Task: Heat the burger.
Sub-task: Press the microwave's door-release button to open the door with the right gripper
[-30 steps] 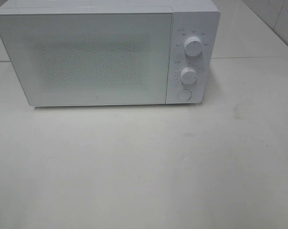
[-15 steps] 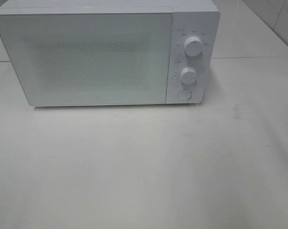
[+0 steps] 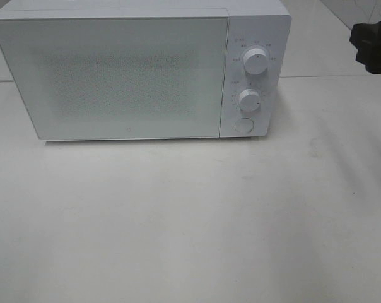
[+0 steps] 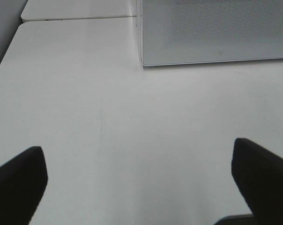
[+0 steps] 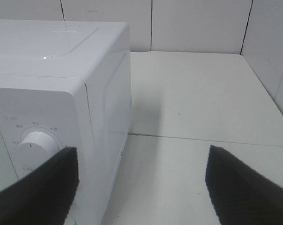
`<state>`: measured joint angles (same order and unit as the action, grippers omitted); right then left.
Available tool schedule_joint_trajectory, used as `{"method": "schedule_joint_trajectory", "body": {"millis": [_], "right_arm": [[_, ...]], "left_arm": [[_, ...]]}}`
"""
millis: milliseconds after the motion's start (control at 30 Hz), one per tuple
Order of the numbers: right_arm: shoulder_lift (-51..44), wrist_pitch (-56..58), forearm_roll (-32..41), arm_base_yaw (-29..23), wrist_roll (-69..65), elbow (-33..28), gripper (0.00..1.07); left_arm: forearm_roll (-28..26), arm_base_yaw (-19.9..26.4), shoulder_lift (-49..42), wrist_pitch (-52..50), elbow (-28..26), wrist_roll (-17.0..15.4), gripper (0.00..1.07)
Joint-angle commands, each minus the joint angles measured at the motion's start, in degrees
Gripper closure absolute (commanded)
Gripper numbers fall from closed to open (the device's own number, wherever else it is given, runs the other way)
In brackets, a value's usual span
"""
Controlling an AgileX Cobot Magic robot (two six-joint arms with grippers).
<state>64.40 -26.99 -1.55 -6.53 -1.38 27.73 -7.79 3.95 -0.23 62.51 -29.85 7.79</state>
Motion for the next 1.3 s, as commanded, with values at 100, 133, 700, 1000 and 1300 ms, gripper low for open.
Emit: {"method": "schedule_joint_trajectory", "body": {"millis": [100, 133, 700, 1000, 1300], "right_arm": [[5.44, -13.12, 2.41, -1.78, 3.21, -2.75, 0.33], [5.44, -13.12, 2.41, -1.78, 3.21, -2.75, 0.33], [21.77, -35.41, 27.16, -20.97, 15.81, -7.22, 0.33], [29.51, -44.23, 36.04, -30.31, 15.76, -7.16, 0.33], [34.43, -47.44, 43.26, -36.67, 15.70, -7.10, 0.33]], "left_arm": [[-0.29, 0.29, -0.40, -0.86, 0.11, -0.29, 0.06], [-0.29, 0.29, -0.40, -0.86, 0.11, -0.29, 0.06], [-0.29, 0.29, -0.40, -0.86, 0.11, -0.29, 0.06], [-0.29, 0.29, -0.40, -0.86, 0.11, -0.29, 0.06], [-0.29, 0.29, -0.40, -0.86, 0.11, -0.29, 0.06]]}}
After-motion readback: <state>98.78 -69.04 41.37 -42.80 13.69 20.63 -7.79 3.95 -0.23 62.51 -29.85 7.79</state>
